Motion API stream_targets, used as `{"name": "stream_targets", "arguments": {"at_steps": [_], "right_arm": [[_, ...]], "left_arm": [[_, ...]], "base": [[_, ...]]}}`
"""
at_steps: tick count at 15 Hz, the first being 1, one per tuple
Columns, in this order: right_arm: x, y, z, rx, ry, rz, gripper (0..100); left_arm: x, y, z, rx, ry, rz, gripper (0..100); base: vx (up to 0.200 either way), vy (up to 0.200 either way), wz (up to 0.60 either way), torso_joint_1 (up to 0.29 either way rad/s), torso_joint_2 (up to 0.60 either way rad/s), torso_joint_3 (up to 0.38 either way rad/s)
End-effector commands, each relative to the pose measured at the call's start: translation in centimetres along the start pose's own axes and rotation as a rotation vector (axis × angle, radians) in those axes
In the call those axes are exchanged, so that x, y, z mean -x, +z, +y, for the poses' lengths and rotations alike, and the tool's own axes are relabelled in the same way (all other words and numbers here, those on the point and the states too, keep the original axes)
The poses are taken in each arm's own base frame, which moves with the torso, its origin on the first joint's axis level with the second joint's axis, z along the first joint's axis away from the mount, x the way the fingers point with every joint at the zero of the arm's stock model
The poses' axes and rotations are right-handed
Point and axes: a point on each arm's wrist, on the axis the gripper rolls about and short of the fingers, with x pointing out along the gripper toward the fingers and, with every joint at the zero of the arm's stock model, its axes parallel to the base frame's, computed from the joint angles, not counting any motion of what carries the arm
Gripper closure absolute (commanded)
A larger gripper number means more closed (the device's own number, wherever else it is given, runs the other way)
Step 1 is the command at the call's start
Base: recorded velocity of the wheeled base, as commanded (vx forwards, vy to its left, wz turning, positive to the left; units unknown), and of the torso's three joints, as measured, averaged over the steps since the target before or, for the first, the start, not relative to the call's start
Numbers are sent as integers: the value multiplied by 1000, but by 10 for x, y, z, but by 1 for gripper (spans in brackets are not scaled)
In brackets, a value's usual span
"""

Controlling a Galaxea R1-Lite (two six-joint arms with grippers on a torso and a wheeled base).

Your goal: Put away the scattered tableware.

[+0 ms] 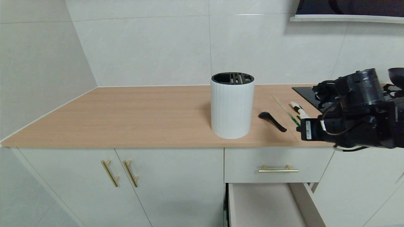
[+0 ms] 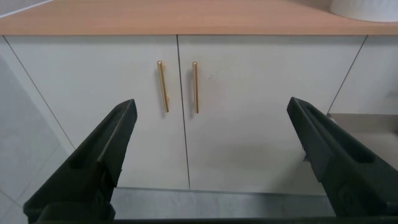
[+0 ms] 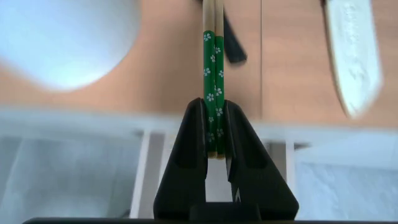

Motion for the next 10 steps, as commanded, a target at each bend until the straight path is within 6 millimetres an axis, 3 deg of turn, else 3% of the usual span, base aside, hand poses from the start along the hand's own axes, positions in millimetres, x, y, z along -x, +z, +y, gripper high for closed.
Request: {"name": "stream_targets", "arguments": {"at_steps": [1,2,4,10], "right_arm": [[73,-8,-10,19,74,8,100],[90,-11,-14,20,138,28,100],[103,-19,-18,27,216,72,100],[100,-35,-19,124,232,116,100]], "left_arm": [[0,0,0,1,0,3,0],[0,0,0,1,0,2,0],[0,0,0,1,0,2,0],[0,0,0,1,0,2,0]], "base": [[0,0,0,0,0,0],[0,0,0,0,0,0],[0,0,0,0,0,0],[0,0,0,0,0,0]]}}
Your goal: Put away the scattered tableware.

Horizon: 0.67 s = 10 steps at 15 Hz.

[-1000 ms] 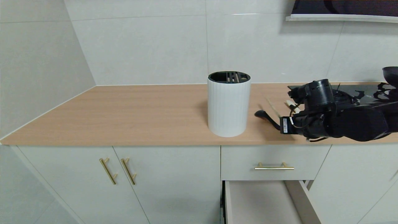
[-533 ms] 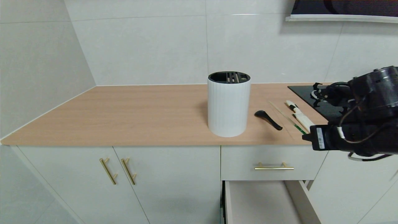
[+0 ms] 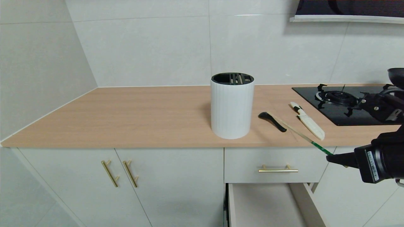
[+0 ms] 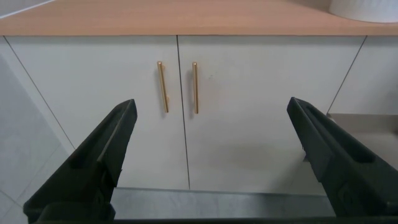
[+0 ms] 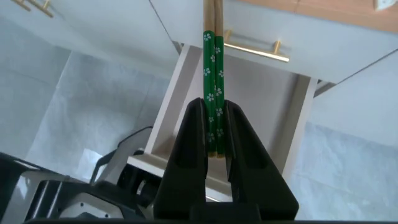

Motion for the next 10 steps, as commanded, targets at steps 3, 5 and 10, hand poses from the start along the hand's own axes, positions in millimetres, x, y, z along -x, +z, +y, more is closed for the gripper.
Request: {"name": "stream_targets", "arguments": {"at_steps": [3,5,10], "right_arm": [[-2,-7,3,41,20,25,100],[-4,-10,3,45,19,37,100],[-4,-14,5,75,34,48,100]], "left_arm": [[0,0,0,0,1,3,0],[0,0,0,0,1,3,0],[0,0,0,0,1,2,0]], "base": [[0,0,0,0,0,0],[0,0,0,0,0,0],[0,0,0,-83,198,118]]}}
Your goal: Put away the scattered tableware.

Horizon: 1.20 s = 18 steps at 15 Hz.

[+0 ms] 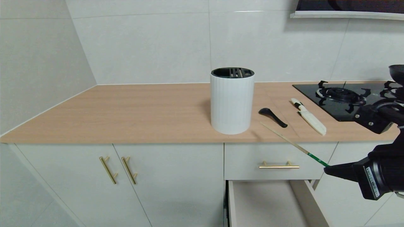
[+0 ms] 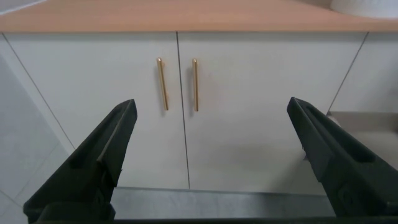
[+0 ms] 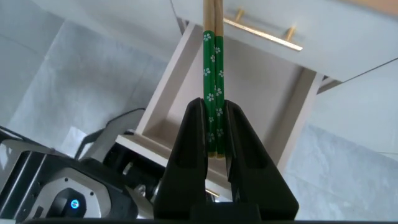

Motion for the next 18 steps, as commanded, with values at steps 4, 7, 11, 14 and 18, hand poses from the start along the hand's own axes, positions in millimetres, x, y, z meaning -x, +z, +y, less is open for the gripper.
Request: {"name": "stream_targets", "arguments": {"at_steps": [4,7,11,14,18], "right_arm": [[-3,-4,0,30,13,21,100],[-7,-4,0,29,12,37,100],[-11,-5,0,29,10,52,100],[-14,-5,1,30,14,62,100],[-19,-7,1,31,25,86,100]], "left_arm": [[0,0,0,0,0,1,0],[0,0,0,0,0,1,0],[0,0,0,0,0,2,0],[0,0,0,0,0,1,0],[0,0,0,0,0,1,0]], "base": [[0,0,0,-183,463,268],[0,0,0,-178,470,289],[0,0,0,-156,455,297],[0,0,0,-136,456,320],[0,0,0,-55,213,153]]}}
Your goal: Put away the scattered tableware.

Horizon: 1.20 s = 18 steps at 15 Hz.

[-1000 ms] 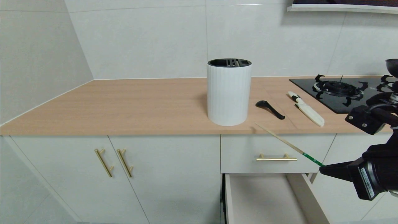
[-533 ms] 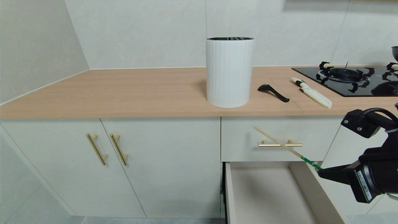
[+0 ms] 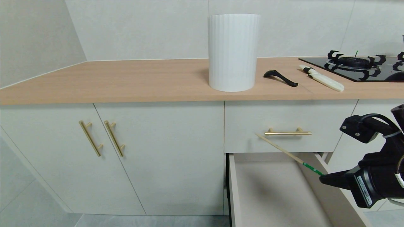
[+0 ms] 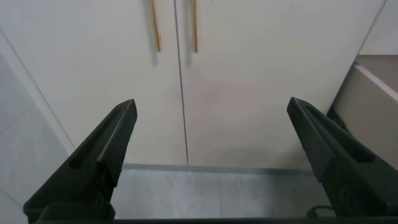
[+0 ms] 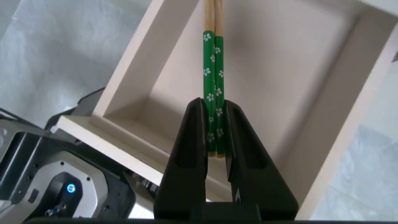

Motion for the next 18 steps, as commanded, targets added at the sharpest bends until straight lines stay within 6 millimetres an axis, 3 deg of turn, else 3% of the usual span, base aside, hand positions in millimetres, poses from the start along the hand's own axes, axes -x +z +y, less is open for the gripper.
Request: {"name": "stream_targets", "arguments": {"at_steps": [1,6,10,14,16,18], "right_arm": [[-5,0,0,0,2,18,100],[-39,-6,12,45,35,154,100],[-117,-20,17,55,-3,417,100],[-166,-25,1,-4,-62,506,100],[-195,-24,-1,-123,-99,491,100],[-209,-22,0,-208,-117,480,100]], "left_arm": [[0,0,0,0,0,2,0],[0,0,0,0,0,2,0],[0,0,0,0,0,2,0],[0,-1,0,0,0,4,0],[0,0,0,0,0,2,0],[0,0,0,0,0,2,0]], "base": [[0,0,0,-2,56,46],[0,0,0,0,0,0],[0,0,0,0,0,0],[0,0,0,0,0,0],[0,0,0,0,0,0],[0,0,0,0,0,0]]}}
